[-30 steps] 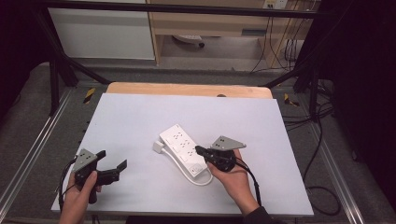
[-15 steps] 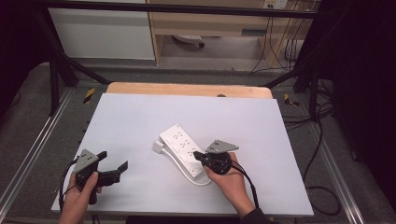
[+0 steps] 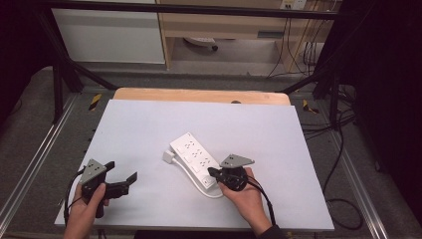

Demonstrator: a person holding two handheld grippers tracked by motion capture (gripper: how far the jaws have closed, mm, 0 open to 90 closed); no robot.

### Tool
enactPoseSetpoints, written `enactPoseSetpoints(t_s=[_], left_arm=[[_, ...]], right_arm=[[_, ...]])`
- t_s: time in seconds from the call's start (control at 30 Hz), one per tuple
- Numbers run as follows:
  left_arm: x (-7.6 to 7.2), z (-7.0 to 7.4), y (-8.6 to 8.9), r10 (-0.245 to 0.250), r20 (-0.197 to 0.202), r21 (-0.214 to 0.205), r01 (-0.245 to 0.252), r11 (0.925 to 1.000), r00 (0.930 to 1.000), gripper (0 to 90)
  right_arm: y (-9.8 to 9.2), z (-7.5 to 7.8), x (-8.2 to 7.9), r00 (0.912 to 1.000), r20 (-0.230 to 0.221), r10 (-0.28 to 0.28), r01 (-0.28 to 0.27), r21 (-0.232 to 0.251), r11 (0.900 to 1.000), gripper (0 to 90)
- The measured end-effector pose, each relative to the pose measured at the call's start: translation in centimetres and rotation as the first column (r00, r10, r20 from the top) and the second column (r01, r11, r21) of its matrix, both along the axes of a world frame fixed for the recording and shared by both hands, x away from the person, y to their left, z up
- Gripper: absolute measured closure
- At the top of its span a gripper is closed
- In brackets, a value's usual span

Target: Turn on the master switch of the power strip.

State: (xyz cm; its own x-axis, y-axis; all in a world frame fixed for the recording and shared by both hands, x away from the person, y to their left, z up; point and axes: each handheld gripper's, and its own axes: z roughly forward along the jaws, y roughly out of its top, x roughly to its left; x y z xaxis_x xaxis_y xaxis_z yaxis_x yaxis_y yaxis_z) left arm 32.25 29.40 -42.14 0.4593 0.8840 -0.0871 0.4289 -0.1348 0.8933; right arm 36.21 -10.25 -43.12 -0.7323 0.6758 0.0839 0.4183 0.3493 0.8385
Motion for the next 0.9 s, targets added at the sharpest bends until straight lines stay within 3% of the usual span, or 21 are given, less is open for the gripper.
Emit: enactPoseSetpoints(t_s=[0.9], left_arm=[[0.01, 0.07, 0.1, 0.001, 0.003, 0.003, -0.001, 1.0, 1.0, 6.4]], right_arm=[[0.62, -0.79, -0.69, 0.9997, -0.014, 0.021, -0.021, -0.04, 0.999, 90.0]])
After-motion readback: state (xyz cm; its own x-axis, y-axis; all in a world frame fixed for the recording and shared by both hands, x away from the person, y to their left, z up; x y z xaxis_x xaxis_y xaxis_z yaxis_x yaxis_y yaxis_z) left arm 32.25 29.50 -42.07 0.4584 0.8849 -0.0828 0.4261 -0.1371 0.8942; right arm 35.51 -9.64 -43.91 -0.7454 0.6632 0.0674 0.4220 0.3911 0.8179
